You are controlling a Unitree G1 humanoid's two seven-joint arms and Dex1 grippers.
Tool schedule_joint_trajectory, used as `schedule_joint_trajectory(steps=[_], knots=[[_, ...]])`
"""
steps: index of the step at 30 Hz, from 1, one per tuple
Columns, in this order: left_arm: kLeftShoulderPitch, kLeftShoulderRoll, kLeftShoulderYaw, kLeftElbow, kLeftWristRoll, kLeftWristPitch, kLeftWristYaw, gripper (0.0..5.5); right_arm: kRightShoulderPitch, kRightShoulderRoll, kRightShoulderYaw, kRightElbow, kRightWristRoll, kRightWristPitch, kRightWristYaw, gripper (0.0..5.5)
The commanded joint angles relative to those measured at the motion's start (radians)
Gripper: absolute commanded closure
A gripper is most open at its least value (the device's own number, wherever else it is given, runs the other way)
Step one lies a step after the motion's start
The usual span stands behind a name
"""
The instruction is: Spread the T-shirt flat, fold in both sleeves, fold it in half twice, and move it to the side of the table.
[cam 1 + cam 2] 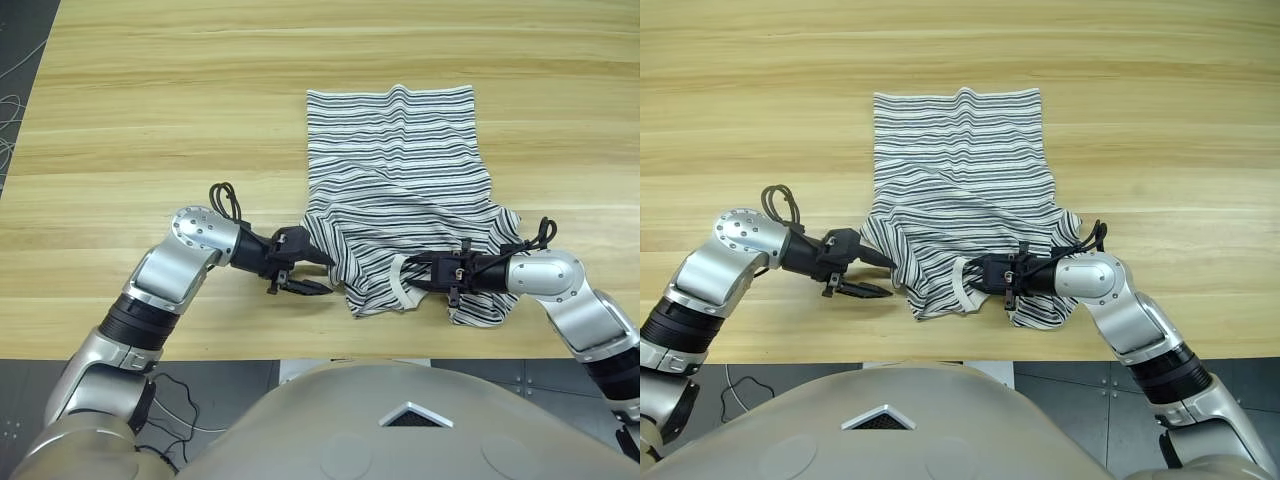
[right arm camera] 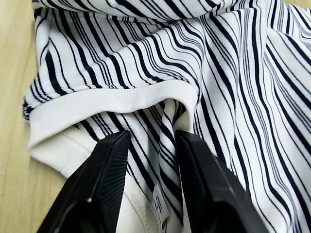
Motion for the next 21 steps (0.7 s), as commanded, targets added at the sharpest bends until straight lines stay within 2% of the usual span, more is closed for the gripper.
schedule_joint_trajectory(steps=[1,9,17,21], knots=[[-0.007,-0.001,0.0,-0.001,0.01,-0.005,0.006,2.91,0.011,-0.007,0.011,0.024,-0.04,0.02,-0.002,3.76],[0.007,0.003,-0.048,0.043,0.078,-0.044,0.011,2.91,0.01,-0.002,0.015,0.016,-0.043,0.026,-0.004,3.76],[-0.104,-0.114,-0.163,0.183,0.178,-0.064,0.019,2.91,0.026,0.0,0.018,0.006,-0.044,0.028,-0.015,3.76],[-0.162,-0.13,-0.131,0.201,0.146,-0.034,0.022,2.91,0.033,0.0,0.022,0.001,-0.049,0.029,-0.02,3.76]])
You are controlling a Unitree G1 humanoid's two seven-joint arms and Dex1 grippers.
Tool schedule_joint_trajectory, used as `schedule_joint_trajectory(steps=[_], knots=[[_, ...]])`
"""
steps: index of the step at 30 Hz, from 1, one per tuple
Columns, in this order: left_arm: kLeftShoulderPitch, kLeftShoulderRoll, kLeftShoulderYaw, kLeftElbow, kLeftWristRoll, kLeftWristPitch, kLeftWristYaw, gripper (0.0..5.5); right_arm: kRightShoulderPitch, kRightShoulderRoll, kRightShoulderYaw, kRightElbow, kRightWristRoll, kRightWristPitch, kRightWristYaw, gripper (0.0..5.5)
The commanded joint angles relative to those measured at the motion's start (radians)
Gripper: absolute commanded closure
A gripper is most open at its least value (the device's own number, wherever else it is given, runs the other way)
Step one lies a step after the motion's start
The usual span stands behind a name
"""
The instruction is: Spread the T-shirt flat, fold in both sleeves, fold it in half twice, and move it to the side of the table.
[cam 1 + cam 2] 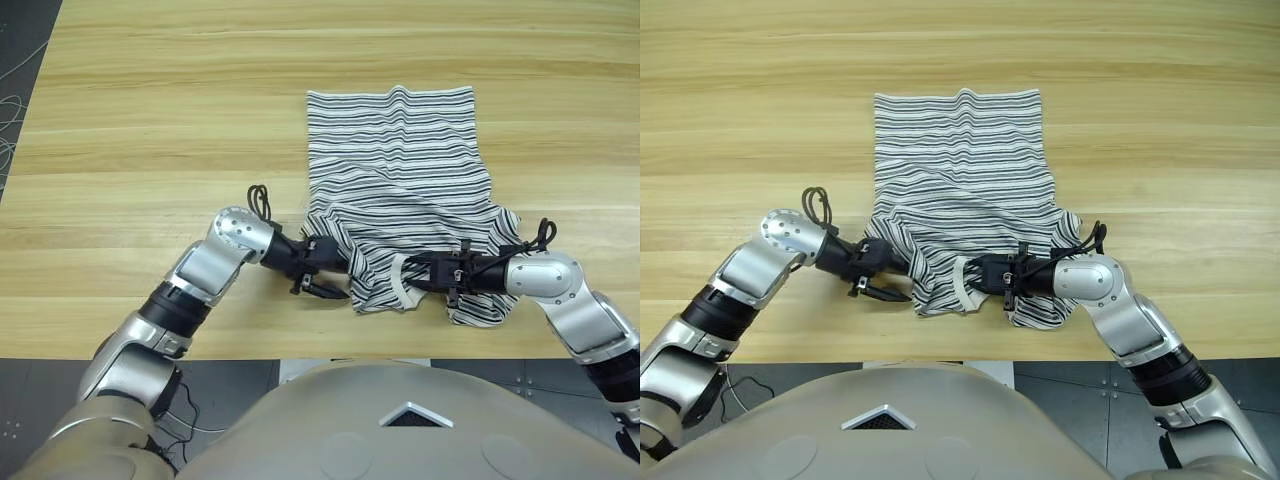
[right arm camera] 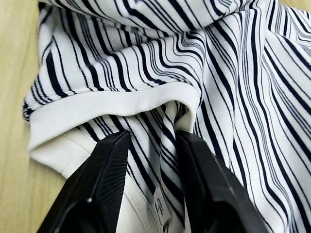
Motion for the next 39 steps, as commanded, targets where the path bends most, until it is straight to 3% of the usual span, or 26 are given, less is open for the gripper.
schedule_joint_trajectory(steps=[1,8,24,33,39], knots=[[-0.026,0.007,0.028,0.038,0.019,0.05,0.026,2.91,0.027,-0.001,0.016,0.011,-0.033,0.029,-0.002,3.76],[0.014,0.025,0.099,0.021,0.03,0.072,0.103,2.91,0.043,0.006,0.019,0.009,-0.034,0.036,-0.022,3.76],[0.058,0.028,0.135,-0.046,-0.014,0.112,0.11,5.36,0.035,0.004,0.018,0.036,-0.037,0.025,-0.023,3.76],[0.07,0.064,0.141,-0.035,0.018,0.071,0.106,5.39,0.036,0.005,0.017,0.046,-0.041,0.018,-0.027,3.76],[0.253,0.286,0.15,-0.219,0.025,-0.01,0.017,5.39,0.048,0.003,0.01,0.031,-0.039,0.028,-0.035,3.76]])
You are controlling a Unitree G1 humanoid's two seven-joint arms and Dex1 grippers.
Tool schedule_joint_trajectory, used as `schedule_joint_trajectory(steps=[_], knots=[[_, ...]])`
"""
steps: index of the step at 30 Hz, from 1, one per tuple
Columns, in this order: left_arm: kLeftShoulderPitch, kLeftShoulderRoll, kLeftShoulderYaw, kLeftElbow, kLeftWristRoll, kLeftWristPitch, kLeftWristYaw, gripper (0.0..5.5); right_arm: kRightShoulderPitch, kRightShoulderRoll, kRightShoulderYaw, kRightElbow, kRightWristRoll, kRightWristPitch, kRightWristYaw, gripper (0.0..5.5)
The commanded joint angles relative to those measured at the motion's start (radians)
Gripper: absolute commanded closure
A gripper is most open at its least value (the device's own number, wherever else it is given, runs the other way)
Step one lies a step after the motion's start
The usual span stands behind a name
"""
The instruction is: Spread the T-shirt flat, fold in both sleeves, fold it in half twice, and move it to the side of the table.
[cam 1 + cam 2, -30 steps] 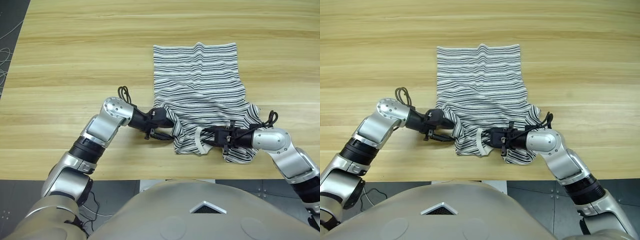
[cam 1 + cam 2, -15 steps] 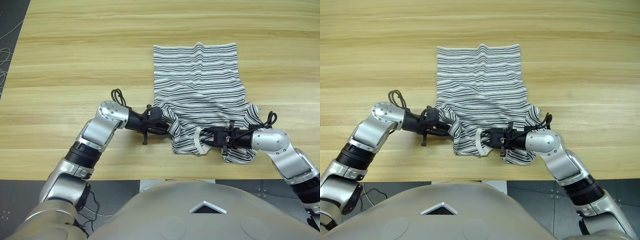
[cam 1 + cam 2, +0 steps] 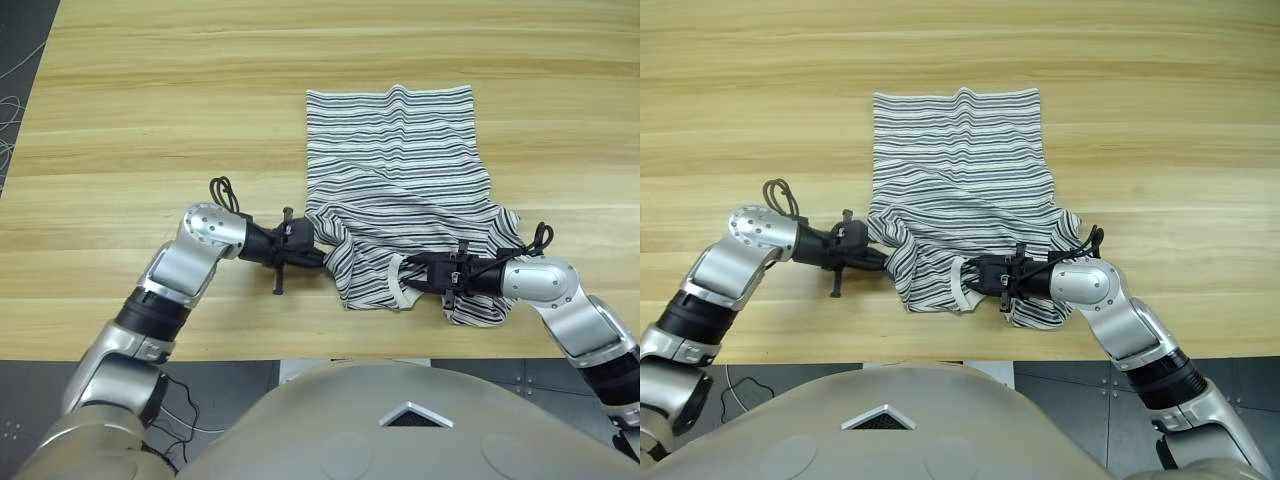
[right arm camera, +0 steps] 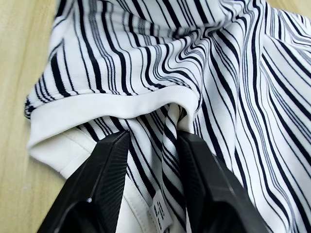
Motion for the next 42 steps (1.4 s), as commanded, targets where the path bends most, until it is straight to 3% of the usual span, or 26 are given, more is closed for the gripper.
schedule_joint_trajectory(steps=[1,7,24,35,42], knots=[[0.138,0.154,0.019,-0.095,0.013,-0.048,-0.051,5.39,0.029,-0.01,0.007,0.023,-0.036,0.042,-0.003,3.76],[0.263,0.267,0.056,-0.193,0.012,-0.106,-0.052,5.39,0.034,0.002,0.01,0.006,-0.032,0.057,-0.012,3.76],[0.137,0.31,0.039,-0.124,0.398,-0.437,0.097,5.39,0.058,0.015,0.014,-0.048,-0.004,0.085,0.0,3.76],[0.221,0.361,0.082,-0.303,0.186,-0.341,-0.027,3.81,0.053,0.021,0.015,-0.033,-0.011,0.086,-0.006,3.76],[0.155,0.363,0.121,-0.283,0.147,-0.303,-0.049,2.89,0.051,0.004,0.016,-0.018,-0.017,0.084,0.011,3.76]])
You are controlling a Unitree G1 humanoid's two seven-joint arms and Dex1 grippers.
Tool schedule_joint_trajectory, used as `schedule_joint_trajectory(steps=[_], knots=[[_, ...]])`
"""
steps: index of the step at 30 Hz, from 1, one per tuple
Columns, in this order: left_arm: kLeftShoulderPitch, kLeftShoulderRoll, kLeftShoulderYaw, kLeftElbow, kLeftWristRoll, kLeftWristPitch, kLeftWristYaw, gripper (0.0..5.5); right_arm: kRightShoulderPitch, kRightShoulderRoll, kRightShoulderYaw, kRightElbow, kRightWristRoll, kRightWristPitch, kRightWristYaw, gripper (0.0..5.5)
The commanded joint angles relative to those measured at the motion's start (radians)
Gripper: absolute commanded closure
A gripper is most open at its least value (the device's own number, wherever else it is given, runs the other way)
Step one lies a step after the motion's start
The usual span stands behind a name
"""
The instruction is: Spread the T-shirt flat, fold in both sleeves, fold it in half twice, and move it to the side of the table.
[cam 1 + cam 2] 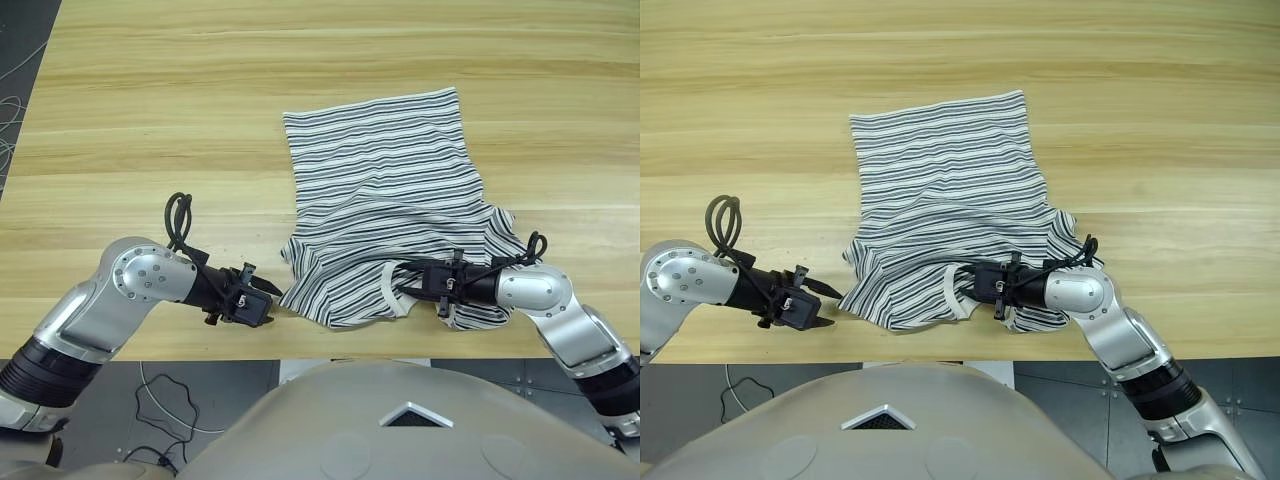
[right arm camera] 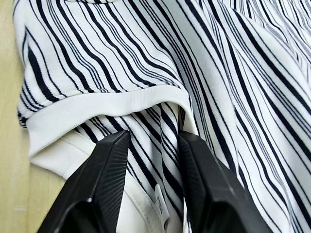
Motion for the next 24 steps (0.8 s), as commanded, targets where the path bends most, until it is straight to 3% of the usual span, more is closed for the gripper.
schedule_joint_trajectory(steps=[1,5,13,17,24], knots=[[-0.082,0.005,0.033,0.03,-0.017,0.025,-0.021,2.68,0.012,-0.025,0.011,0.04,-0.02,0.026,0.026,3.76],[-0.213,-0.039,0.037,0.135,0.027,0.008,0.008,2.08,0.005,-0.034,-0.001,0.044,-0.013,0.021,0.044,3.76],[-0.36,-0.162,0.021,0.352,0.092,-0.037,0.089,2.08,-0.01,-0.02,0.008,0.056,-0.014,0.014,0.052,3.76],[-0.402,-0.343,0.075,0.422,-0.074,0.176,0.132,2.08,-0.023,-0.019,0.016,0.072,-0.034,0.006,0.048,3.76],[-0.426,-0.425,0.089,0.439,-0.165,0.369,0.142,2.08,-0.029,-0.019,0.027,0.086,-0.051,-0.005,0.04,3.76]])
